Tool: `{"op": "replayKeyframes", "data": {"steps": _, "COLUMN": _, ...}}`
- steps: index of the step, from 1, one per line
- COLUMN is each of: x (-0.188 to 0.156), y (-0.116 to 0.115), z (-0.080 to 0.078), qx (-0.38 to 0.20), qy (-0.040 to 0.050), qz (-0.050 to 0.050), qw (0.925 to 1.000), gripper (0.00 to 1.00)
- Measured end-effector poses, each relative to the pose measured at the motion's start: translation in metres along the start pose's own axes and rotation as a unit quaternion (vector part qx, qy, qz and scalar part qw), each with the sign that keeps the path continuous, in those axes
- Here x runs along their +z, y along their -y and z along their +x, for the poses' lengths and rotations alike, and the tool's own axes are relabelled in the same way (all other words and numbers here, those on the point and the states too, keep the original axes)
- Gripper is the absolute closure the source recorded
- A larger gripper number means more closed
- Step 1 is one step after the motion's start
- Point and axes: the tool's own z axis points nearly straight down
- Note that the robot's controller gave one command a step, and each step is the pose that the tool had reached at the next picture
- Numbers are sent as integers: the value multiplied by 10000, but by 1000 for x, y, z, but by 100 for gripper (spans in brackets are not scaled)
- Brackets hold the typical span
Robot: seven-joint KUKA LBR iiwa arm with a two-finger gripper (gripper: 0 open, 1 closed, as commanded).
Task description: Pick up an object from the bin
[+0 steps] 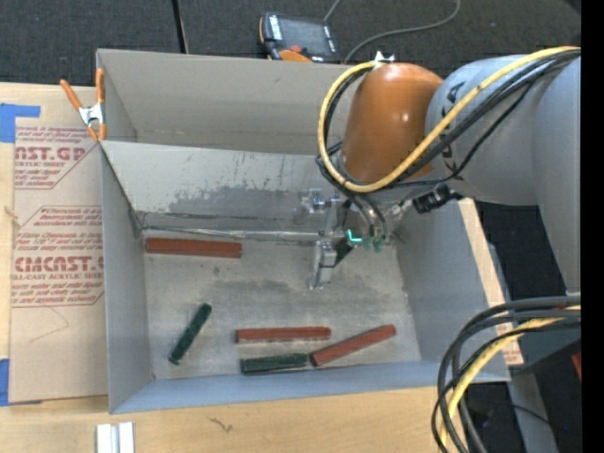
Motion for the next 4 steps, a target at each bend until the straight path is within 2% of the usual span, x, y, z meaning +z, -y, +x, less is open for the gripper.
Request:
{"op": "replayKeyframes", "data": {"steps": 1, "x": -4, "y": 0, "z": -2, "qx": 3, "qy": 37, "qz": -2, "qw": 10000, "gripper": 100}}
{"op": "replayKeyframes", "data": {"steps": 2, "x": -4, "y": 0, "z": -2, "qx": 3, "qy": 38, "qz": -2, "qw": 10000, "gripper": 0}}
{"op": "replayKeyframes", "data": {"steps": 3, "x": 71, "y": -86, "z": 76, "qx": -251, "qy": -27, "qz": -13, "qw": 9997, "gripper": 0}}
{"op": "replayKeyframes", "data": {"steps": 4, "x": 85, "y": -67, "z": 104, "qx": -743, "qy": 38, "qz": 1, "qw": 9972, "gripper": 0}}
